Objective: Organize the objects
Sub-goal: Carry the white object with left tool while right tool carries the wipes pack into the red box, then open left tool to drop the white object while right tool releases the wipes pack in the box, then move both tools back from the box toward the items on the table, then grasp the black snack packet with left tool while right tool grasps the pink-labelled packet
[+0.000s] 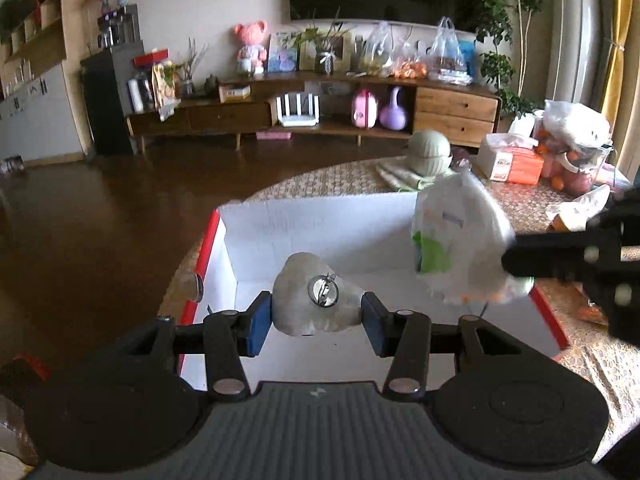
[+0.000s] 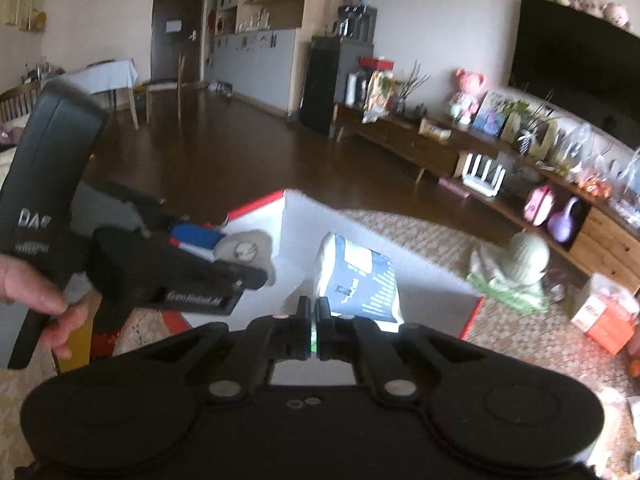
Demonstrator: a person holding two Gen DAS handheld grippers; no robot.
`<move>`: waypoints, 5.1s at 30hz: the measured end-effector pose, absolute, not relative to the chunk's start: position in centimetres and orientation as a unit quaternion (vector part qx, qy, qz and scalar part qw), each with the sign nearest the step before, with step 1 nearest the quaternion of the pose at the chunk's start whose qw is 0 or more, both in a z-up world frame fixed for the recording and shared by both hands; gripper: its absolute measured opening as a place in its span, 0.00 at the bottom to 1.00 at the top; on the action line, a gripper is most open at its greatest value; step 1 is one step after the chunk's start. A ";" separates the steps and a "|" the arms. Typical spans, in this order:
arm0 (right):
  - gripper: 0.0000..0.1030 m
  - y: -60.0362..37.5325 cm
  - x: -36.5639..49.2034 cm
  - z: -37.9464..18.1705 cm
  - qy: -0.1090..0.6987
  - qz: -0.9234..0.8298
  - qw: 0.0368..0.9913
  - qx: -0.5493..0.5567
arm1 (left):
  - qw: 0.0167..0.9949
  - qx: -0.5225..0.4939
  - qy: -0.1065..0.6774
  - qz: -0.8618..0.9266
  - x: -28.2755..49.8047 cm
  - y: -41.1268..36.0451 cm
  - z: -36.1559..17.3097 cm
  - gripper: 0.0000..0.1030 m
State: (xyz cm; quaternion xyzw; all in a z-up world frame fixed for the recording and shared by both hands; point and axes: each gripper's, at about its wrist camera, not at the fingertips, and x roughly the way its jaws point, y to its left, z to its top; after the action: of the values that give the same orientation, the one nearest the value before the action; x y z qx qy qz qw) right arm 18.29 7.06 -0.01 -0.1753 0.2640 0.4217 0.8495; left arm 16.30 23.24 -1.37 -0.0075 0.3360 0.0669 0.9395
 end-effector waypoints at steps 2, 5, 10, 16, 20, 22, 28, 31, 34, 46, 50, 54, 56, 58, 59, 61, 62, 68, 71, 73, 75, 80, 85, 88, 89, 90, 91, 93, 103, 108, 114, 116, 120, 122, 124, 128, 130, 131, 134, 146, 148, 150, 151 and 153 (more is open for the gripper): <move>0.01 7.6 18.8 -1.0 0.276 0.421 0.845 -0.180 | 0.937 -0.008 0.343 0.063 17.1 23.8 -2.1 0.46; 0.01 8.3 19.6 -2.4 0.296 0.418 0.839 -0.186 | 0.932 -0.006 0.357 0.060 18.3 24.1 -3.2 0.46; 0.02 8.8 21.2 -4.5 0.347 0.406 0.827 -0.173 | 0.919 -0.002 0.391 0.048 20.4 24.4 -5.2 0.46; 0.02 8.8 22.4 -5.8 0.385 0.398 0.817 -0.159 | 0.902 0.000 0.430 0.037 21.9 24.5 -6.9 0.47; 0.09 8.7 22.5 -6.3 0.397 0.397 0.812 -0.160 | 0.899 -0.009 0.437 0.032 22.3 24.7 -6.9 0.48; 0.14 8.5 22.7 -6.4 0.403 0.394 0.811 -0.156 | 0.897 -0.003 0.441 0.033 22.3 24.7 -6.9 0.48; 0.26 8.2 23.1 -6.0 0.403 0.388 0.815 -0.149 | 0.894 -0.009 0.446 0.040 22.3 24.6 -7.3 0.52; 0.32 7.9 22.9 -5.6 0.397 0.390 0.818 -0.148 | 0.896 -0.012 0.442 0.045 22.2 24.6 -7.2 0.60; 0.40 7.4 22.5 -5.0 0.387 0.392 0.821 -0.147 | 0.899 -0.010 0.436 0.048 21.9 24.4 -6.9 0.60; 0.45 4.4 20.6 -1.8 0.361 0.398 0.835 -0.121 | 0.917 -0.007 0.393 0.065 19.0 23.4 -4.0 0.60; 0.50 2.9 19.7 -0.8 0.350 0.398 0.840 -0.114 | 0.927 -0.004 0.369 0.065 17.5 22.4 -2.4 0.60; 0.52 1.3 18.7 0.1 0.340 0.399 0.845 -0.105 | 0.935 -0.002 0.349 0.065 16.0 21.1 -1.1 0.64; 0.53 0.8 18.1 0.5 0.334 0.398 0.848 -0.102 | 0.939 0.002 0.339 0.063 15.3 20.4 -0.5 0.66; 0.56 0.0 17.6 0.8 0.330 0.398 0.851 -0.096 | 0.941 0.006 0.332 0.062 14.7 19.5 0.0 0.67; 0.58 -0.4 17.3 0.9 0.327 0.398 0.852 -0.094 | 0.942 0.008 0.329 0.061 14.3 19.1 0.3 0.67; 0.62 -1.2 16.9 1.2 0.323 0.397 0.855 -0.087 | 0.945 0.010 0.322 0.059 13.7 18.2 0.7 0.70; 0.63 -1.6 16.7 1.2 0.322 0.395 0.856 -0.085 | 0.946 0.010 0.319 0.057 13.3 17.9 0.7 0.71; 0.81 -4.4 15.4 1.1 0.315 0.387 0.864 -0.068 | 0.952 0.002 0.300 0.056 11.6 15.7 1.4 0.78; 0.92 -5.8 14.9 1.0 0.313 0.383 0.867 -0.062 | 0.955 0.000 0.292 0.056 10.8 14.5 1.4 0.81; 0.94 -6.8 14.7 1.1 0.311 0.371 0.873 -0.059 | 0.955 -0.003 0.291 0.054 10.5 13.7 1.3 0.81; 0.96 -7.9 14.7 0.9 0.316 0.362 0.875 -0.052 | 0.955 -0.010 0.291 0.050 10.2 13.0 1.0 0.82; 0.96 -11.2 14.9 -0.1 0.325 0.340 0.882 -0.037 | 0.954 -0.017 0.297 0.037 9.9 10.7 0.0 0.82; 0.98 -14.6 14.7 -1.0 0.322 0.305 0.896 -0.034 | 0.954 -0.021 0.299 0.022 9.9 8.2 -0.7 0.85; 0.98 -17.1 15.2 -1.7 0.333 0.287 0.898 -0.022 | 0.954 -0.022 0.300 0.011 10.2 6.8 -1.2 0.89; 0.98 -17.9 15.3 -2.0 0.337 0.280 0.899 -0.017 | 0.953 -0.021 0.301 0.008 10.4 6.1 -1.3 0.93; 0.98 -18.6 15.5 -2.3 0.339 0.274 0.900 -0.013 | 0.953 -0.018 0.303 0.002 10.6 5.5 -1.6 0.97; 0.98 -19.6 15.6 -2.5 0.340 0.269 0.901 -0.008 | 0.953 -0.014 0.303 -0.002 10.9 4.8 -1.7 0.99; 0.98 -20.9 15.6 -2.9 0.336 0.251 0.908 -0.003 | 0.953 -0.007 0.302 -0.010 11.3 3.6 -2.0 0.99; 0.98 -25.3 16.3 -5.0 0.310 0.183 0.932 -0.036 | 0.952 0.023 0.299 -0.058 14.6 -2.4 -3.4 1.00; 0.99 -26.7 17.3 -6.4 0.317 0.167 0.932 -0.048 | 0.947 0.035 0.308 -0.079 16.9 -5.0 -4.5 1.00; 0.97 -26.5 18.4 -8.1 0.340 0.191 0.918 -0.075 | 0.940 0.039 0.325 -0.099 19.8 -7.3 -6.0 1.00; 0.95 -26.3 18.7 -8.5 0.341 0.203 0.915 -0.076 | 0.940 0.042 0.324 -0.102 20.7 -8.0 -6.5 1.00; 0.87 -26.0 19.8 -9.5 0.347 0.206 0.912 -0.081 | 0.939 0.057 0.322 -0.104 22.5 -9.3 -7.5 1.00; 0.84 -25.9 20.4 -10.0 0.349 0.206 0.910 -0.083 | 0.938 0.063 0.325 -0.104 23.4 -9.8 -7.9 1.00; 0.80 -25.9 21.0 -10.6 0.354 0.204 0.909 -0.082 | 0.936 0.068 0.329 -0.104 24.3 -10.3 -8.3 1.00; 0.72 -26.1 22.0 -11.5 0.370 0.211 0.902 -0.071 | 0.933 0.076 0.333 -0.113 25.6 -10.9 -9.4 1.00; 0.71 -26.1 22.3 -11.8 0.374 0.214 0.900 -0.065 | 0.932 0.077 0.334 -0.120 26.1 -11.1 -9.8 1.00; 0.70 -26.1 22.5 -12.0 0.376 0.216 0.899 -0.064 | 0.931 0.077 0.334 -0.124 26.4 -11.1 -10.0 1.00; 0.70 -26.1 22.6 -12.3 0.380 0.220 0.897 -0.059 | 0.930 0.074 0.336 -0.131 27.1 -11.2 -10.5 0.99; 0.54 -26.1 23.3 -12.9 0.386 0.217 0.895 -0.049 | 0.927 0.067 0.337 -0.151 28.2 -11.5 -11.3 0.65; 0.49 -26.0 23.3 -12.9 0.387 0.213 0.896 -0.049 | 0.928 0.065 0.336 -0.149 28.2 -11.4 -11.2 0.56; 0.49 -26.0 23.2 -12.8 0.388 0.212 0.896 -0.048 | 0.927 0.062 0.337 -0.154 28.2 -11.3 -11.2 0.47; 0.49 -26.0 23.2 -12.8 0.389 0.211 0.895 -0.047 | 0.927 0.062 0.337 -0.154 28.1 -11.3 -11.2 0.44; 0.48 -25.9 23.1 -12.7 0.389 0.210 0.896 -0.049 | 0.926 0.069 0.339 -0.151 28.1 -11.5 -11.1 0.35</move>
State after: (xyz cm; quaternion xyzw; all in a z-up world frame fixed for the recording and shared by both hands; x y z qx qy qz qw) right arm 23.08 -25.88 -12.70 -0.0491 0.3891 0.2097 0.8957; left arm 28.06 -11.45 -11.15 0.0688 0.3393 -0.1512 0.9259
